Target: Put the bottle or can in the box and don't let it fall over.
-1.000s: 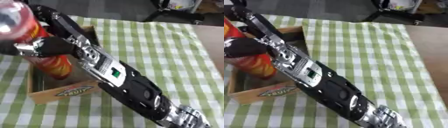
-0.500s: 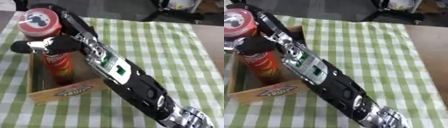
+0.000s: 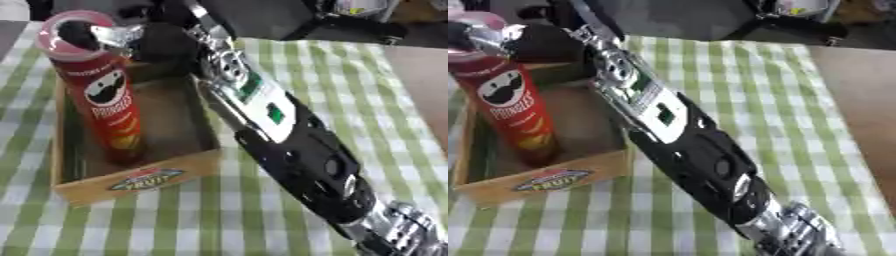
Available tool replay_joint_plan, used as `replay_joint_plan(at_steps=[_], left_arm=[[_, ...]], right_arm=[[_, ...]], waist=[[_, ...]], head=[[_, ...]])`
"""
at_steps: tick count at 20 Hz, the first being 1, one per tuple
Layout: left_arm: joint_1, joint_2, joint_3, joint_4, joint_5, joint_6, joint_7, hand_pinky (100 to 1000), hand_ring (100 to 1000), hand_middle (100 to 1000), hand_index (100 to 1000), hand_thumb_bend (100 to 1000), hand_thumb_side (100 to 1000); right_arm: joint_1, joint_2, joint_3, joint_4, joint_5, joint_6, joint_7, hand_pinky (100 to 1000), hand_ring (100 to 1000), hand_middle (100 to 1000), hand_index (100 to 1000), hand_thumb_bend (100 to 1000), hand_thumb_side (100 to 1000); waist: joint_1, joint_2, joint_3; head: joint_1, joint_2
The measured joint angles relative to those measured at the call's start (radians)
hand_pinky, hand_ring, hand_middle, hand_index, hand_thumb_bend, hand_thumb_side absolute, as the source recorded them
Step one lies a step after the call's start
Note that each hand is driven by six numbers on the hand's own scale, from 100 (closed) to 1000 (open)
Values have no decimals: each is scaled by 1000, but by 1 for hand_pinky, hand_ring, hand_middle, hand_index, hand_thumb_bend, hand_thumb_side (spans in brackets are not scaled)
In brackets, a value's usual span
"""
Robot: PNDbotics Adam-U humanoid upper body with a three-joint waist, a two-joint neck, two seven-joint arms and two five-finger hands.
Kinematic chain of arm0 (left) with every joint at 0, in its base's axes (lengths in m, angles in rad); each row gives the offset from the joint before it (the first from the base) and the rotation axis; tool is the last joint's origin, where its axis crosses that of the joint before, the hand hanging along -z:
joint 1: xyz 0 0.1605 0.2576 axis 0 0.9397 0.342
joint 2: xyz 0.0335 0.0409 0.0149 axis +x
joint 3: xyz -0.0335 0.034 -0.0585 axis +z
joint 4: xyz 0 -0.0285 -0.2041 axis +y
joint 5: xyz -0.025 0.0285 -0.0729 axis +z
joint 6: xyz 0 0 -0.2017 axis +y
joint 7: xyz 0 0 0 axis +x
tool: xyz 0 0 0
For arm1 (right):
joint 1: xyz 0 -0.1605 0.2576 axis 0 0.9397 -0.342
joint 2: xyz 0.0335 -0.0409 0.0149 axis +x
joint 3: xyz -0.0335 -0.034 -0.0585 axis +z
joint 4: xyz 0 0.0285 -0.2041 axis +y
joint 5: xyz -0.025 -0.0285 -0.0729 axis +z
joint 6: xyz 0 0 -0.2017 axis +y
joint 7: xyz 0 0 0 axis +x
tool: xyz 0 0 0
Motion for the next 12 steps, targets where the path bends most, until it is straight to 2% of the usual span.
replay_joint_plan(at_steps=[6, 12], left_arm=[[14, 2, 2, -30, -13, -3, 2, 880, 879, 752, 799, 175, 656], [24, 2, 6, -79, -29, -9, 6, 879, 878, 751, 798, 173, 649]], right_arm=[[73, -116, -81, -108, -74, 10, -68, 754, 838, 833, 806, 709, 364], [225, -256, -171, -258, -132, 24, -110, 753, 827, 823, 799, 705, 370]], waist=[[4, -2, -23], [5, -2, -41]], head=[[28, 1], [63, 8]])
